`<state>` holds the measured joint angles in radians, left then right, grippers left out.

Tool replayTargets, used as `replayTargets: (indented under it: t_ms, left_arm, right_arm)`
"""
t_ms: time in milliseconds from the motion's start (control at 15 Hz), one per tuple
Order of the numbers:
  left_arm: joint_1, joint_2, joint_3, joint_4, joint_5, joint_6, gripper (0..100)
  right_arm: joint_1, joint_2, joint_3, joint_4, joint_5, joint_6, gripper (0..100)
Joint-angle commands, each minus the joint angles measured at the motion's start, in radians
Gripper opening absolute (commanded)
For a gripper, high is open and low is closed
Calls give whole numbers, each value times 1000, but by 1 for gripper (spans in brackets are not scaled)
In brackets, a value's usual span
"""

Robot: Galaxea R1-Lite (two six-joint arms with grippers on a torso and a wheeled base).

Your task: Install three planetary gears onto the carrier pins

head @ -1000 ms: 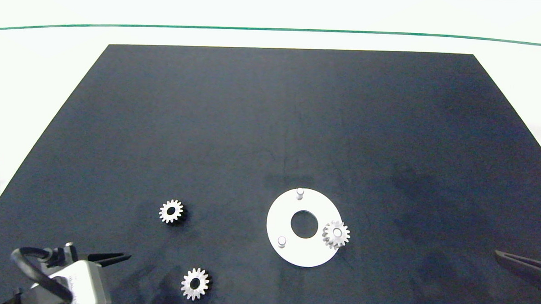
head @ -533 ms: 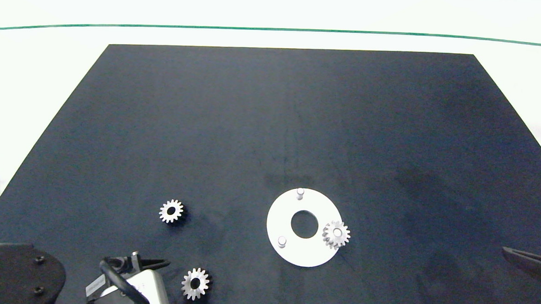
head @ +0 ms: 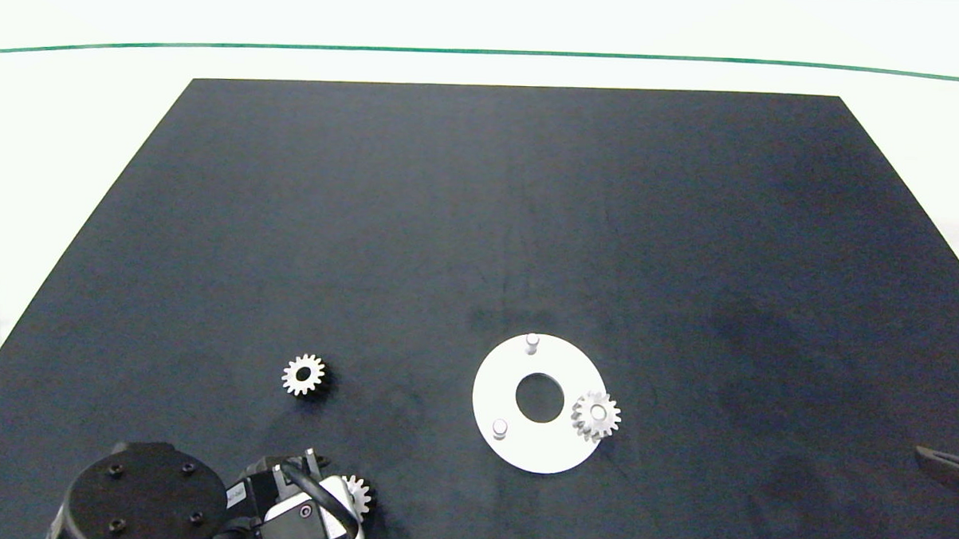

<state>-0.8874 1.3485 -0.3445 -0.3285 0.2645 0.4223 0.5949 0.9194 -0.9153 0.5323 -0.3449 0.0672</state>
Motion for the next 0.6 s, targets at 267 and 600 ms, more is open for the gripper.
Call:
replayTargets:
  t_ms: [267,600]
  left_arm:
    - [5,41,-11,-34,7,1,100]
    - [7,96,-18,-83,12,0,100]
  right_arm:
    - [2,-10,10,3,-2,3,100]
    - [2,-13,21,3,0,5,100]
